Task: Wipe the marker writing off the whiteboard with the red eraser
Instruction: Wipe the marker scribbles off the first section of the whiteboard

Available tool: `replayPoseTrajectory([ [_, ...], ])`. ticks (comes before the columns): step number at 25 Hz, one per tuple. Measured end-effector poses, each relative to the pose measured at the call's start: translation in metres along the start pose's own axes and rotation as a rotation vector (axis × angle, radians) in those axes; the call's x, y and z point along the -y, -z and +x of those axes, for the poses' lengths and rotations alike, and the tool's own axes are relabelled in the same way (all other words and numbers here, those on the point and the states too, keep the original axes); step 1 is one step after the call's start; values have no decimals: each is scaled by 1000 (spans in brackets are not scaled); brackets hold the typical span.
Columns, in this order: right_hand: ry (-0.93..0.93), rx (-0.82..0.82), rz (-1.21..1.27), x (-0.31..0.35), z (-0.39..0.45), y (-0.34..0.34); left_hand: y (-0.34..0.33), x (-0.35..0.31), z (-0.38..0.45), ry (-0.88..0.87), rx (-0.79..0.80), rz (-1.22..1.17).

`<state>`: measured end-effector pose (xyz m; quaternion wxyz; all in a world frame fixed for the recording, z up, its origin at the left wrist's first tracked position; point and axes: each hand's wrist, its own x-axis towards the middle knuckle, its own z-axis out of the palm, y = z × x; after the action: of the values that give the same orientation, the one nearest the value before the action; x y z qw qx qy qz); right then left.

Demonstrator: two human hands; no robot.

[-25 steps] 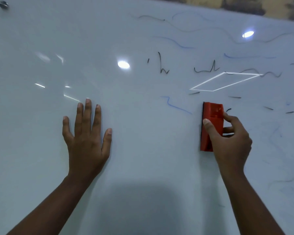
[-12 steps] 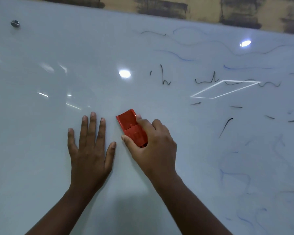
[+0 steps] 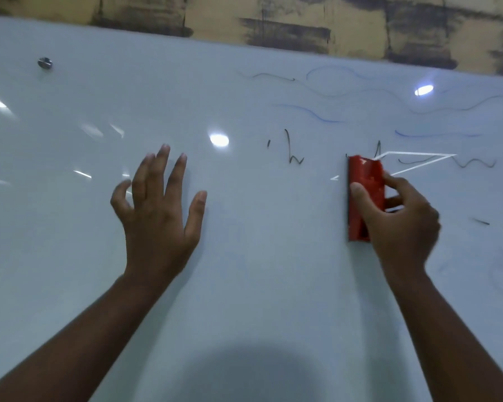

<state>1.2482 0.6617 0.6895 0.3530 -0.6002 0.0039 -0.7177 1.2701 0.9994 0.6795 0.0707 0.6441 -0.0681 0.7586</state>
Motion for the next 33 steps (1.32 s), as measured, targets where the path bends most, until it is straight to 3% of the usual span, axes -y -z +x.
replayPoseTrajectory([
  [5,12,-43,1,-13,6,0,-26,7,38,-74,-1,65],
  [9,38,-53,51,18,8,-23,-35,3,32,-100,11,86],
  [15,411,92,61,121,-51,-84,-34,5,32,-101,0,67],
  [19,556,125,45,135,-50,-92,-32,9,34,-122,-15,68],
  [22,507,81,9,119,-19,-84,-31,6,33,-112,-27,54],
  [29,178,-66,0,35,70,-36,-34,5,31,-100,-21,60],
  [33,117,-81,26,33,88,-39,-36,3,31,-102,-24,75],
])
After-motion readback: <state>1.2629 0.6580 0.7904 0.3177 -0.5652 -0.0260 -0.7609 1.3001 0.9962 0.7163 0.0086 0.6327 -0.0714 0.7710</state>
